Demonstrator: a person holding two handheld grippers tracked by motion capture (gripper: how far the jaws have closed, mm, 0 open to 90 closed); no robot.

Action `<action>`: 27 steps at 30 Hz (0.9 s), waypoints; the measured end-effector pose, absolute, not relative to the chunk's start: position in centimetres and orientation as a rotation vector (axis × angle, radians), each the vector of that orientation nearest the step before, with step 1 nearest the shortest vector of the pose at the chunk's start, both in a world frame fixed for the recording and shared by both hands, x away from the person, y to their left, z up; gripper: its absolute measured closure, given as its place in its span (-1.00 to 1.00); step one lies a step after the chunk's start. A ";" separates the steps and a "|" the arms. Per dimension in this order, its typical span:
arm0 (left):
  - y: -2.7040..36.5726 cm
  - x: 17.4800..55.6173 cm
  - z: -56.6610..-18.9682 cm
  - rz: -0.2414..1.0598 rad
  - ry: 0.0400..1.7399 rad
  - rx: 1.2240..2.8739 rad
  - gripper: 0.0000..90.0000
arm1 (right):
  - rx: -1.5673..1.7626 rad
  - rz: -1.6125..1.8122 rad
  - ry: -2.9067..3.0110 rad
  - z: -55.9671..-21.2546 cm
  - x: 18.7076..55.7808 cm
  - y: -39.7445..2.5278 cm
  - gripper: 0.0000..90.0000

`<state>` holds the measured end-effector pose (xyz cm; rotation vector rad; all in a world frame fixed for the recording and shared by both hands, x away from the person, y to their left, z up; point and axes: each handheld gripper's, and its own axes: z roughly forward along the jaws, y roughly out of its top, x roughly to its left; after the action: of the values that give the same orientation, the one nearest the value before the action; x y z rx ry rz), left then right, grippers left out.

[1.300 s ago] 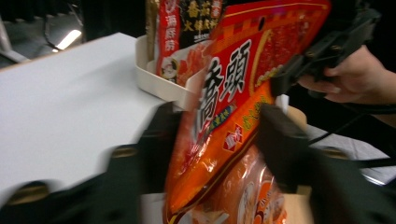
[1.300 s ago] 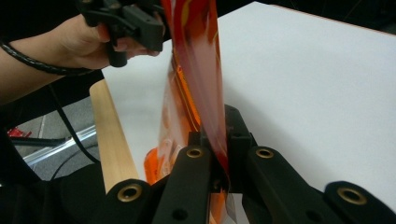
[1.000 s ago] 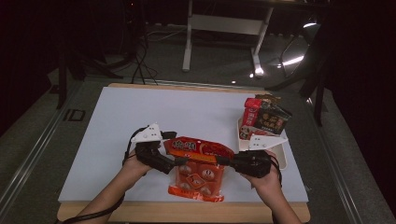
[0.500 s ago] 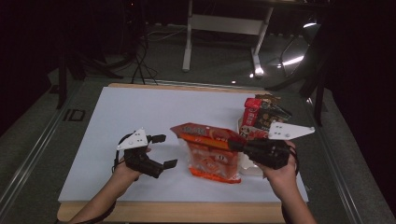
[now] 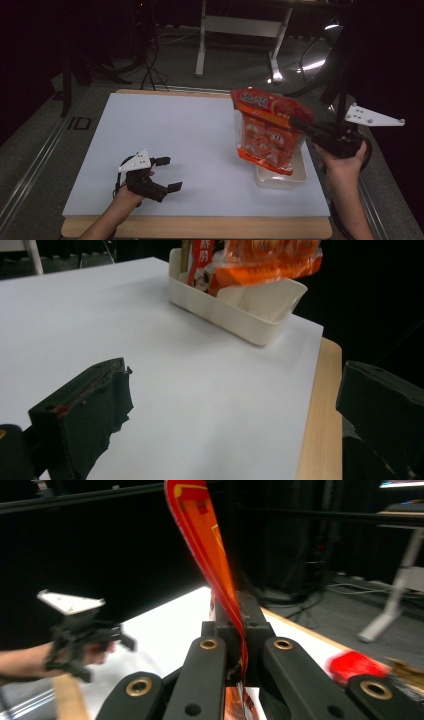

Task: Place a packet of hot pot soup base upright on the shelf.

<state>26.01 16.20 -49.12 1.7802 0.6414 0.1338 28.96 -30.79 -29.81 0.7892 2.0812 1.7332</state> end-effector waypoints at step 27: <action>16.7 25.1 -51.8 0.090 0.683 1.789 -0.98 | 1.101 1.652 2.059 -37.3 31.3 -35.7 1.00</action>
<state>25.10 16.66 -51.82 1.7890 0.6832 0.0898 31.33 -35.73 -37.30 1.1012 2.0595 1.6517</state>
